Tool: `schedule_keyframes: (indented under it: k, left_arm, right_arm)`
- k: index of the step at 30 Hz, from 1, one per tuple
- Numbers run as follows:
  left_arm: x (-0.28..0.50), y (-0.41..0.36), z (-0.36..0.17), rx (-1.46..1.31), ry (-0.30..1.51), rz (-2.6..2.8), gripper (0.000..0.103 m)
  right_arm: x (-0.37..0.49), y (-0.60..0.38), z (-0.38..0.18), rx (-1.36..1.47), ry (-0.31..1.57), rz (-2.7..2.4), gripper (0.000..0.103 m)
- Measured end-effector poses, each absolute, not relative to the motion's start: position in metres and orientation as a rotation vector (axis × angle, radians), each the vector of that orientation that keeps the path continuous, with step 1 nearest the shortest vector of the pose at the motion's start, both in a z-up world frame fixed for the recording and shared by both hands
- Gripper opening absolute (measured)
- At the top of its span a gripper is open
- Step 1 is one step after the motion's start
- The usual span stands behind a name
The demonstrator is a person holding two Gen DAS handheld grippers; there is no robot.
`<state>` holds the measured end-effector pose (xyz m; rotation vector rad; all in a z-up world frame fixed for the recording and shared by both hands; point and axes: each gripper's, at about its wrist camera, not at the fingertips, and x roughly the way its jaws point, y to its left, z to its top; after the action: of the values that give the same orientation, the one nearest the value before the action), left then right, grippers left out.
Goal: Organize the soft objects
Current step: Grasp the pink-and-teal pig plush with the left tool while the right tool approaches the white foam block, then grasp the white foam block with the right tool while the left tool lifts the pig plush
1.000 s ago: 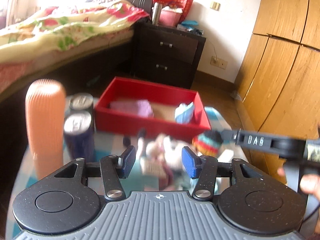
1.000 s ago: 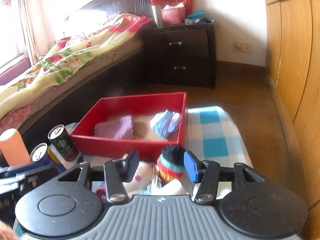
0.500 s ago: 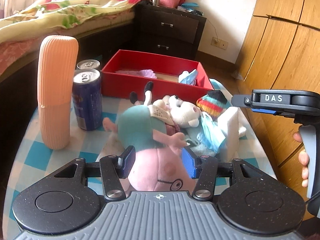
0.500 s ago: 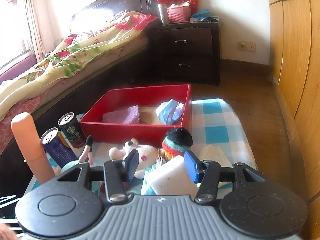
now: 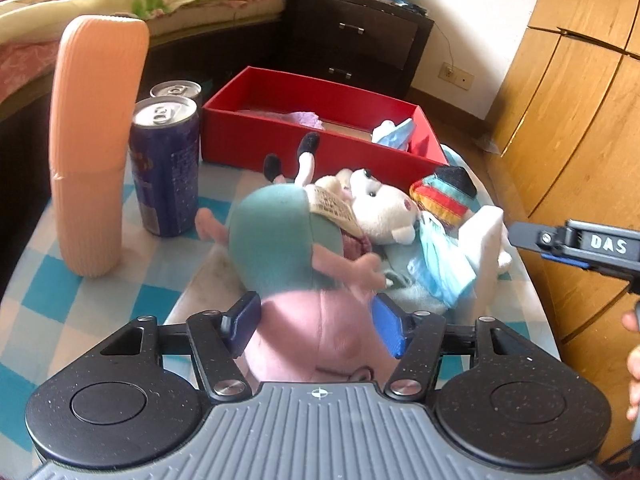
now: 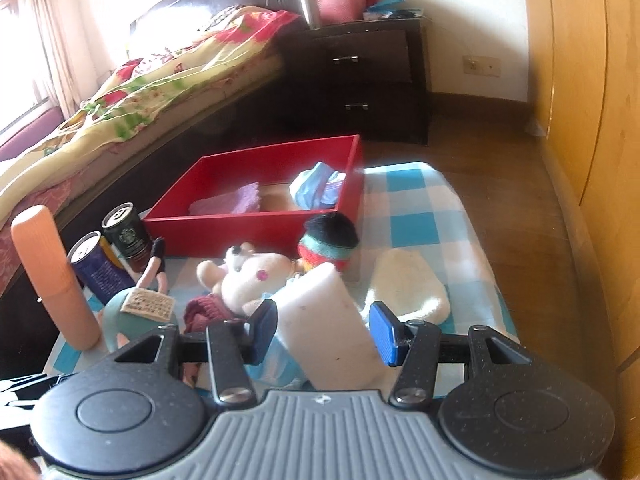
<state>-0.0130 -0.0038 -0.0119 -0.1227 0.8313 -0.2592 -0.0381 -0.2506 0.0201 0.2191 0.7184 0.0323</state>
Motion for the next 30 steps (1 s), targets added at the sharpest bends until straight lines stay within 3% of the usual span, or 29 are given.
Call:
schedule_keyframes:
  k: [2,5,9,16,30]
  left_arm:
    - [-0.007,-0.006,-0.014,-0.126,0.834,-0.255,0.063]
    - [0.000,-0.008,-0.018,-0.129,0.837,-0.252,0.068]
    - [0.002,-0.015,-0.025,-0.078,0.848,-0.238,0.070]
    - [-0.001,-0.012,-0.029,-0.064,0.836,-0.247,0.064]
    - [-0.014,0.003,-0.007,-0.145,0.825,-0.339,0.061]
  right_arm:
    - [-0.036,-0.253,0.019,0.228,0.726,0.027,0.029]
    - [-0.033,-0.258,0.016,0.236,0.735,0.015,0.041]
    - [-0.028,-0.260,0.012,0.232,0.746,0.004,0.046]
    - [-0.020,-0.251,0.001,0.170,0.776,0.008,0.064]
    - [-0.011,-0.248,-0.001,0.158,0.770,0.138,0.068]
